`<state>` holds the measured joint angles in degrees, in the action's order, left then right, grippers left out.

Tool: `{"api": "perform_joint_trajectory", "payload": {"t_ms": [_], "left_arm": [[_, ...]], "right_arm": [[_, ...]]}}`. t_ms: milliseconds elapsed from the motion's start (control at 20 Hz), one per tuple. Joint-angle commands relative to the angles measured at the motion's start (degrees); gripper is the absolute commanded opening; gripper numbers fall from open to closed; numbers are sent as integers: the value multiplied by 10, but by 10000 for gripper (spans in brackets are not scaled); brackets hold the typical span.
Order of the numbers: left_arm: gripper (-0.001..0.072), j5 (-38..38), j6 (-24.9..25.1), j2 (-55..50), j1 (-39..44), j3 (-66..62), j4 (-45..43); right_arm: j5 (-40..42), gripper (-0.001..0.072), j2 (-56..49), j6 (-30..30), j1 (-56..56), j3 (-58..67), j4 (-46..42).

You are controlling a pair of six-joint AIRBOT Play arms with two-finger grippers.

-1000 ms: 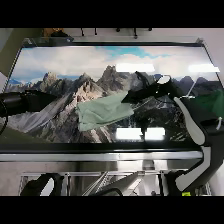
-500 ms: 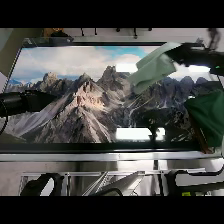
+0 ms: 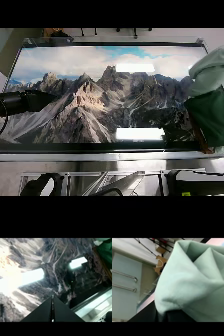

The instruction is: Fold the shirts.

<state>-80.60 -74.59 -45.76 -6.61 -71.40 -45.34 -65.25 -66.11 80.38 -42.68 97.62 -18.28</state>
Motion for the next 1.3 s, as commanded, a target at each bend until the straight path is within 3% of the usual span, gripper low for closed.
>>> {"api": "perform_joint_trajectory", "payload": {"t_ms": [0, 250, 550, 750, 900, 950, 1050, 1100, 1250], "left_arm": [[19, 7, 12, 0, 0, 0, 0], [19, 7, 16, -10, 1, 0, 1], [19, -4, 38, -65, 63, 0, 0], [19, -2, 73, -112, 130, 0, -1], [19, -2, 77, -141, 160, 0, -1], [19, -2, 77, -150, 165, 0, -1], [19, -2, 77, -161, 167, -1, 0], [19, 0, 77, -163, 166, -1, 0], [19, 1, 77, -162, 145, -14, 0]], "right_arm": [[-46, 25, 20, 83, -54, 1, -57], [-117, 25, 83, 112, -122, 0, -153], [-209, 25, 130, 191, -121, -40, -491], [-264, 25, 139, 195, -121, -118, -679], [-263, 28, 138, 195, -122, -204, -751], [-252, 67, 135, 195, -122, -228, -751], [-235, 542, 114, 195, -122, -244, -751], [-233, 600, 103, 195, -122, -236, -747], [-233, 599, 79, 195, -121, -151, -705]]}}
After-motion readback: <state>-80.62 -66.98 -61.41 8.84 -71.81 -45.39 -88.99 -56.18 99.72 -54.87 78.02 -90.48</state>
